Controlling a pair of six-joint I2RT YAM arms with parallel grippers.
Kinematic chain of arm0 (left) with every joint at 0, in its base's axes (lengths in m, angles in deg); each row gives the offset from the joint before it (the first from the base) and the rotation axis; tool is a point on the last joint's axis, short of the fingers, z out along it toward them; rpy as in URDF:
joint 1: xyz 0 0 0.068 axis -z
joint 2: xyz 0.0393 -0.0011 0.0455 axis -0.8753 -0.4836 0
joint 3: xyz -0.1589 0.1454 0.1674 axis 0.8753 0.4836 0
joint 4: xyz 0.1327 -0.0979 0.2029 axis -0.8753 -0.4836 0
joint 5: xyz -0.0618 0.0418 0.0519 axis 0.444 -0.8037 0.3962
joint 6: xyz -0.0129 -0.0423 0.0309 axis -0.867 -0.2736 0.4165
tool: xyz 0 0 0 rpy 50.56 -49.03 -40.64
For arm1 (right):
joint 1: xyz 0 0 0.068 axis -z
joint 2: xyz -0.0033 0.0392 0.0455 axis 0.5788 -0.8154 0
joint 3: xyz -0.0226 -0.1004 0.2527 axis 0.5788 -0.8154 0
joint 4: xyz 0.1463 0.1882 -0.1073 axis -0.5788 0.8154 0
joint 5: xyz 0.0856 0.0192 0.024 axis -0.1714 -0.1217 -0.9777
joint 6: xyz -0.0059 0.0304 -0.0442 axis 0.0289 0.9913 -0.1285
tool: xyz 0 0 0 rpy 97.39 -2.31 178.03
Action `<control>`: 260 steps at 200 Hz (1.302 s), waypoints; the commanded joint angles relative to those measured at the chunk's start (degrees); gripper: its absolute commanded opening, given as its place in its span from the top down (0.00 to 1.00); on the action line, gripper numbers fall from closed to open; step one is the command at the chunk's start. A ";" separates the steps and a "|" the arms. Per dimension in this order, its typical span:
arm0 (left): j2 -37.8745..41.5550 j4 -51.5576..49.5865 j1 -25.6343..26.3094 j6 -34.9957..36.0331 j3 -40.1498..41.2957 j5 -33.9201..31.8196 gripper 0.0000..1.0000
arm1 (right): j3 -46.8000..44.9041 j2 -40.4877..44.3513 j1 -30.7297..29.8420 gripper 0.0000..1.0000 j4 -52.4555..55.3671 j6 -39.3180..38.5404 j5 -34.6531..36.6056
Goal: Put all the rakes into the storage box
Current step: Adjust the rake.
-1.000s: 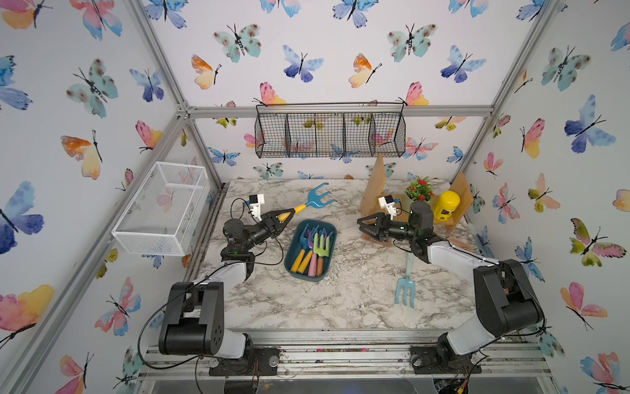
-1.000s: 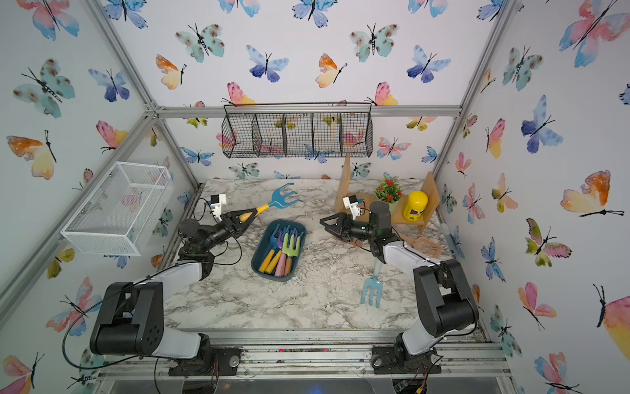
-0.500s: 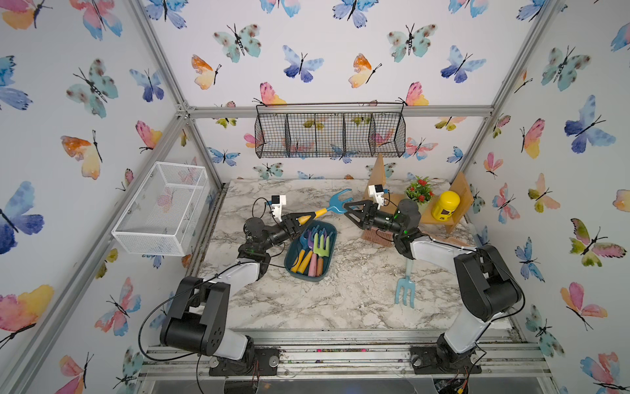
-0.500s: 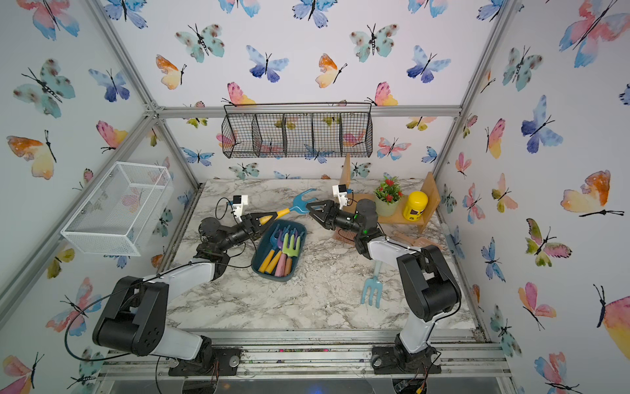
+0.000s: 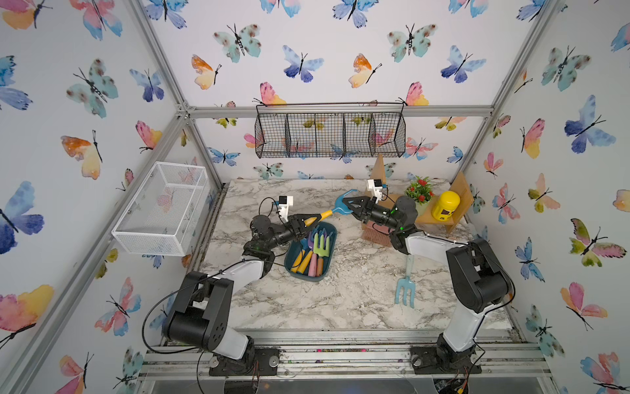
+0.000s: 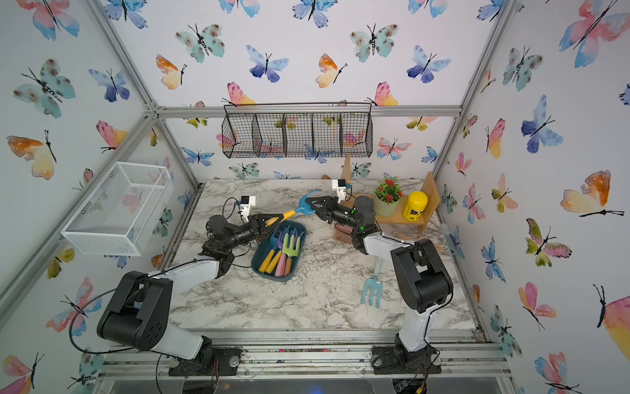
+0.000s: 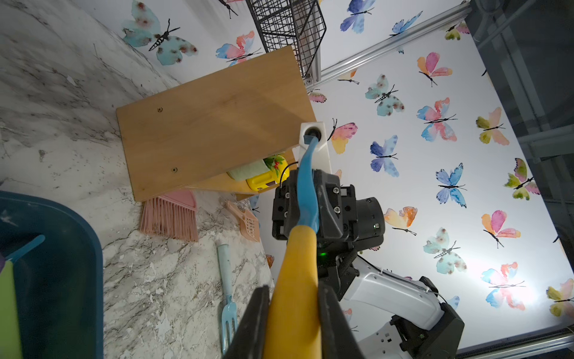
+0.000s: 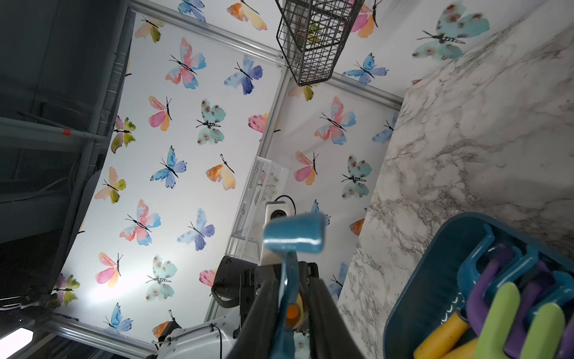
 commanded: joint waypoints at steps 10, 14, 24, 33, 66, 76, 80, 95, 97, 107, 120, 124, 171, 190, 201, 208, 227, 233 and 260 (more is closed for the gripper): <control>1.39 -4.39 0.08 5.95 -1.62 0.48 0.52 | -0.42 1.15 -0.16 0.97 0.53 -3.50 0.86; 1.54 -5.32 0.08 6.63 -1.90 0.77 0.48 | -0.45 1.30 -0.16 0.97 0.96 -3.73 0.62; 2.13 -8.38 -0.07 8.85 -2.73 1.51 0.45 | -0.56 1.84 -0.16 0.97 1.97 -4.75 0.10; 3.24 -11.78 -0.50 11.75 -3.45 1.76 0.44 | -0.84 2.49 -0.16 0.98 3.59 -5.99 -0.44; 7.33 -26.85 -2.12 23.84 -6.31 3.13 0.44 | -2.44 4.88 -0.16 0.98 9.34 -10.32 -1.57; 8.26 -33.56 -2.21 29.15 -7.70 3.57 0.44 | -2.80 5.25 -0.16 0.98 9.41 -10.50 -2.03; 8.59 -36.63 -2.20 31.40 -8.29 3.49 0.44 | -2.85 5.30 -0.16 0.98 9.60 -10.62 -2.26; 9.66 -47.56 -2.21 40.31 -10.23 1.84 0.44 | -2.60 5.35 -0.16 0.98 10.45 -11.01 -3.15; 9.76 -49.11 -2.21 41.42 -10.45 1.43 0.44 | -2.58 5.35 -0.16 0.98 10.53 -11.05 -3.30; 10.60 -54.19 -2.22 45.76 -10.97 -1.24 0.44 | -2.40 5.35 -0.16 0.98 10.93 -11.36 -3.88; 11.77 -58.07 -2.25 49.76 -10.68 -4.51 0.44 | -1.92 5.35 -0.10 0.98 11.82 -11.88 -4.46; 12.18 -58.77 -2.29 50.62 -10.47 -5.25 0.44 | -1.70 5.36 -0.09 0.98 12.24 -12.12 -4.58; 14.59 -63.74 -3.18 57.62 -11.24 -12.11 0.44 | -0.24 6.08 -0.08 0.98 17.41 -15.57 -5.99; 14.37 -65.41 -3.50 59.35 -12.94 -14.62 0.45 | 0.32 6.18 -0.08 0.98 20.08 -16.90 -7.57; 14.20 -65.29 -3.86 59.33 -13.37 -14.59 0.45 | 0.95 6.18 -0.08 0.98 22.38 -18.32 -8.32; 14.12 -64.66 -3.96 58.85 -13.47 -14.34 0.45 | 1.48 6.06 -0.08 0.98 24.14 -19.35 -8.92; 13.79 -62.30 -3.97 57.33 -13.20 -12.06 0.45 | 2.64 5.39 -0.16 0.98 27.90 -21.51 -10.43; 13.52 -61.77 -3.96 56.79 -13.21 -11.15 0.45 | 3.07 4.99 -0.16 0.98 29.02 -22.18 -11.02; 12.78 -58.88 -3.97 54.57 -12.61 -7.04 0.46 | 5.42 3.24 -0.73 0.98 34.81 -25.89 -11.98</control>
